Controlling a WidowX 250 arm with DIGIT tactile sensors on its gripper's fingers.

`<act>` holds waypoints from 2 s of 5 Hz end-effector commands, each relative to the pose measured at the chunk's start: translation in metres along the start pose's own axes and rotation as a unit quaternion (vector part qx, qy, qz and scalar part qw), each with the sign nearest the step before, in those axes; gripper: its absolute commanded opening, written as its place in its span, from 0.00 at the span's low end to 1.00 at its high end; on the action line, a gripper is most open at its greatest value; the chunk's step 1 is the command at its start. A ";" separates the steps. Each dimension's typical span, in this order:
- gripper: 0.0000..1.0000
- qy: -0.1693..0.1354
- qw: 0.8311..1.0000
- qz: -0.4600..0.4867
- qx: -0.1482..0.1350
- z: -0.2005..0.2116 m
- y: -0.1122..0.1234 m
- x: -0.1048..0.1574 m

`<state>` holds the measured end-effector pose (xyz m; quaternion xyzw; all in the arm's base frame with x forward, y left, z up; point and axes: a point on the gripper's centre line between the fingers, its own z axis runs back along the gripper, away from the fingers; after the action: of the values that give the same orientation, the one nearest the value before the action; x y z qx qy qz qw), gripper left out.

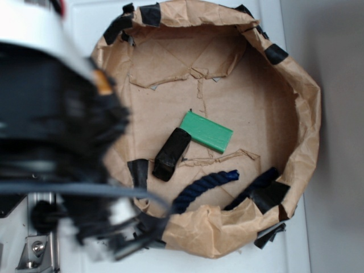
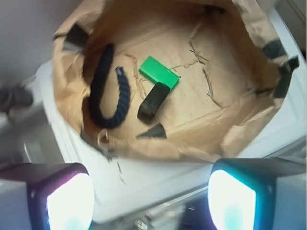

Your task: Grab the black box.

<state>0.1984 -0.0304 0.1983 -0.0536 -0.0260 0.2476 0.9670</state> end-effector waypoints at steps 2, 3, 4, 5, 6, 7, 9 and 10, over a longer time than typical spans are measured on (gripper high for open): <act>1.00 0.008 0.989 0.147 0.001 -0.050 0.033 0.044; 1.00 0.014 0.988 0.157 -0.011 -0.061 0.043 0.050; 1.00 0.014 0.988 0.157 -0.011 -0.061 0.043 0.050; 1.00 0.014 0.988 0.157 -0.011 -0.061 0.043 0.050; 1.00 0.014 0.988 0.157 -0.011 -0.061 0.043 0.050; 1.00 0.014 0.988 0.157 -0.011 -0.061 0.043 0.050; 1.00 0.017 0.985 0.166 -0.034 -0.086 0.033 0.052; 1.00 -0.014 0.987 0.162 -0.009 -0.105 0.029 0.055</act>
<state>0.2395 0.0052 0.0875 -0.0598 -0.0179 0.4013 0.9138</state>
